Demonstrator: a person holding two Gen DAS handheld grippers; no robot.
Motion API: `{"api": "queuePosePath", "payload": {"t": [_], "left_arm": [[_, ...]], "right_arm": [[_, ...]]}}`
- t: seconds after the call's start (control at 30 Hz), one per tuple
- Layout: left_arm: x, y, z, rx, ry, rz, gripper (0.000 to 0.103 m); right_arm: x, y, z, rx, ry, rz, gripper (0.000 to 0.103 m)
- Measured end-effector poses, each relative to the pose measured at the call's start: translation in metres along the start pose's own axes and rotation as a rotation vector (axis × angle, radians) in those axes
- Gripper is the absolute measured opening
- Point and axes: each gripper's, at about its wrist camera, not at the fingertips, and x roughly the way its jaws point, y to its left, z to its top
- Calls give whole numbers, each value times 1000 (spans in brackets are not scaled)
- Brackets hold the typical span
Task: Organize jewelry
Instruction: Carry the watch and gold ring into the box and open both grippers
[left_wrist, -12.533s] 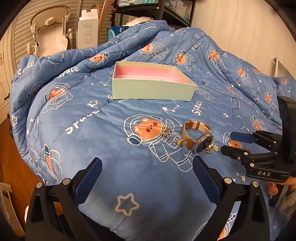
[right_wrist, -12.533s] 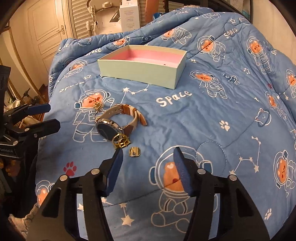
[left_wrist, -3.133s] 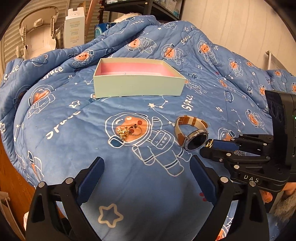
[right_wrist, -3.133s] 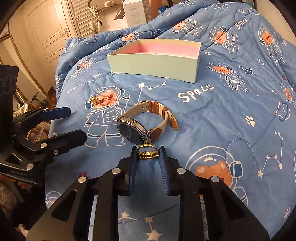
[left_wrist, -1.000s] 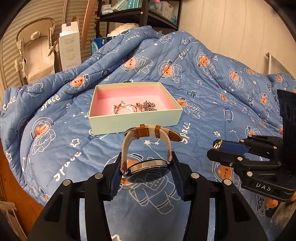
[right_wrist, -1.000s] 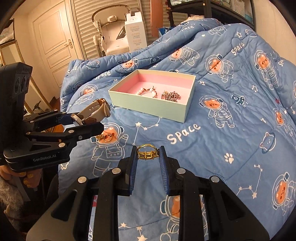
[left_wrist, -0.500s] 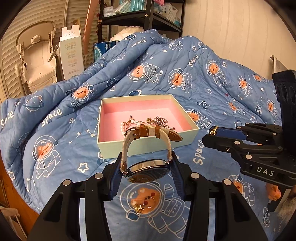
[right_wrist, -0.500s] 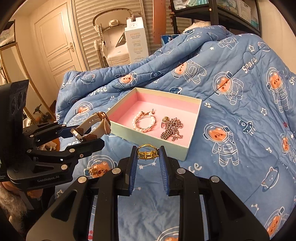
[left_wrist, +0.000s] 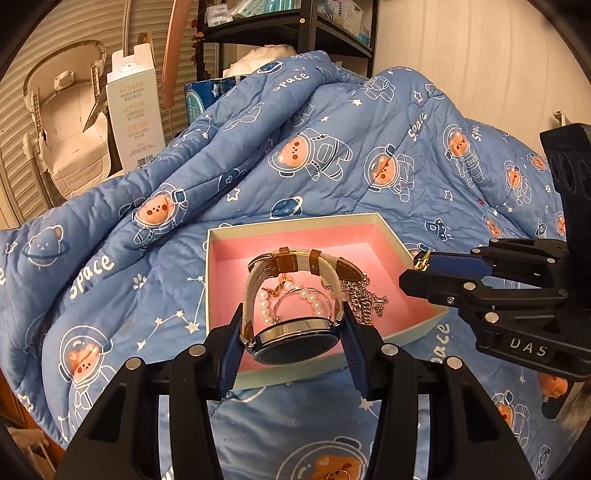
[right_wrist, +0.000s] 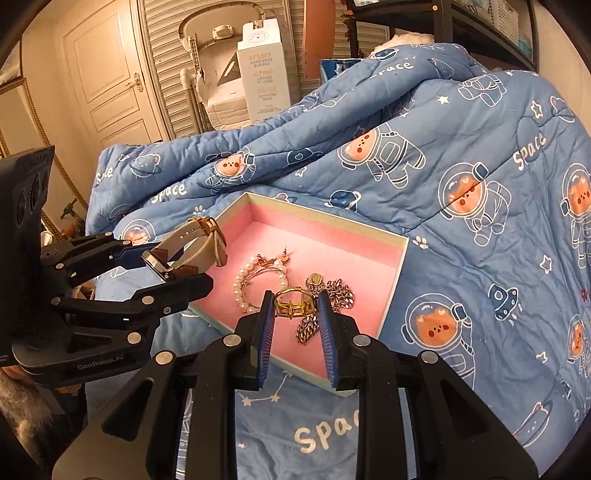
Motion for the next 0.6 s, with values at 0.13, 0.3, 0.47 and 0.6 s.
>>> {"api": "queuePosePath", "payload": {"t": [0.13, 0.3, 0.47, 0.6], "left_arm": [[15, 2, 5, 10, 21, 1, 47], [32, 7, 10, 4, 50, -8, 47], [46, 8, 14, 26, 83, -13, 47], [54, 6, 16, 43, 115, -15, 47]], "right_arm": [[21, -7, 7, -7, 41, -4, 24], [42, -15, 16, -20, 81, -29, 24], [56, -23, 28, -1, 107, -31, 24], [67, -26, 36, 22, 135, -31, 24]]}}
